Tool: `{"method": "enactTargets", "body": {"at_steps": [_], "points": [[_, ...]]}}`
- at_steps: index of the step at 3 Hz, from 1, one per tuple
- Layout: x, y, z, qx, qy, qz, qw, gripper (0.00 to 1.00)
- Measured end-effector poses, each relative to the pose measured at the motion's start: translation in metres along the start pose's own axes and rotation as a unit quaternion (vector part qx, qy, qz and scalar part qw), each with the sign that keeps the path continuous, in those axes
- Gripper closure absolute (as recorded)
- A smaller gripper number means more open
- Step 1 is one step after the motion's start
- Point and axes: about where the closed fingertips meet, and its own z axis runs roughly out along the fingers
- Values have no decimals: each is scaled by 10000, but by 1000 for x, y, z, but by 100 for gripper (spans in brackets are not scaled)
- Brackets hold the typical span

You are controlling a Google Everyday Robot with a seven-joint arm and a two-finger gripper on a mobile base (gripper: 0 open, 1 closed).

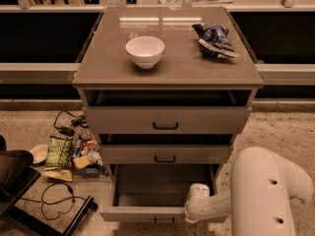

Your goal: Open bottom drawer

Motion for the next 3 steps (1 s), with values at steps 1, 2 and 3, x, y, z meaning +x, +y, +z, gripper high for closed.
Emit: {"method": "enactTargets", "body": {"at_steps": [1,2,3], "points": [[0,0,0,0,0,0,10000,100],[7,9,3,-116,-42,110,9999,100],[7,9,2,-116,-42,110,9999,100]]}}
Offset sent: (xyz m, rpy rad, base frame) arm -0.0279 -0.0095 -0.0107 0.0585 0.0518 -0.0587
